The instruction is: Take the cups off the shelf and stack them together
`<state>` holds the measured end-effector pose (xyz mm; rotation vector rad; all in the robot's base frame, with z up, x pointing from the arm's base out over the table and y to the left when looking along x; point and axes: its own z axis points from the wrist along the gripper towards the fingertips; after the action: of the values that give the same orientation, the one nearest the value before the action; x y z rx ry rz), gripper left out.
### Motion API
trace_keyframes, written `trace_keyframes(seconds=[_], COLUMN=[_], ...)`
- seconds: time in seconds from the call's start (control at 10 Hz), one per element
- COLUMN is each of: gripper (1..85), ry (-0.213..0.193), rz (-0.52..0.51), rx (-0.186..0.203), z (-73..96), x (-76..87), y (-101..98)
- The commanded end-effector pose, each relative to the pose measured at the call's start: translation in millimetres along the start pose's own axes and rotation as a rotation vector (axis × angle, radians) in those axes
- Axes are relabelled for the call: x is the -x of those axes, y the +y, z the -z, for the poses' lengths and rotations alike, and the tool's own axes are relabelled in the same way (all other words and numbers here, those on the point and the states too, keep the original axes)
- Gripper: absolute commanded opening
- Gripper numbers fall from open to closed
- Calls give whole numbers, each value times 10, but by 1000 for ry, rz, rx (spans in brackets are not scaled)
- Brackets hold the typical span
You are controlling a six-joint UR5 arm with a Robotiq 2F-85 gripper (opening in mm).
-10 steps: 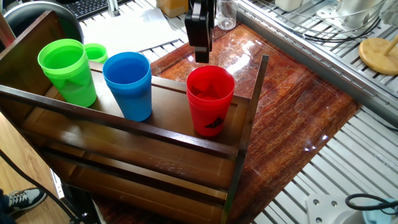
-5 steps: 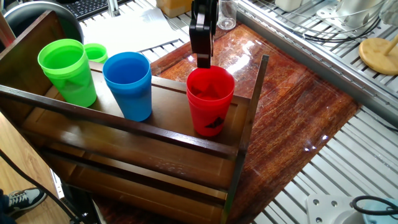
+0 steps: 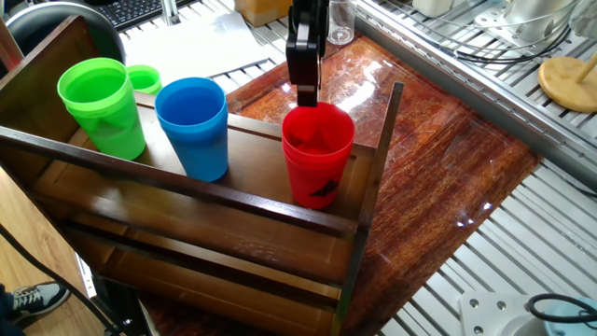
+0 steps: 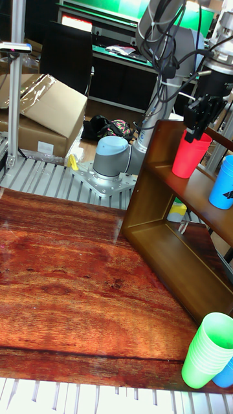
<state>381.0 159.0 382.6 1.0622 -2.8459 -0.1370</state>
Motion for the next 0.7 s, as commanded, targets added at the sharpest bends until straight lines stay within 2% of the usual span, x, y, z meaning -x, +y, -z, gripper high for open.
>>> trace_keyframes(seconds=[0.0,0.6], gripper=[330,323], ry=[28,15], rz=[6,20], rx=[21,9], z=[86,27], x=[-55,6], y=[86,119])
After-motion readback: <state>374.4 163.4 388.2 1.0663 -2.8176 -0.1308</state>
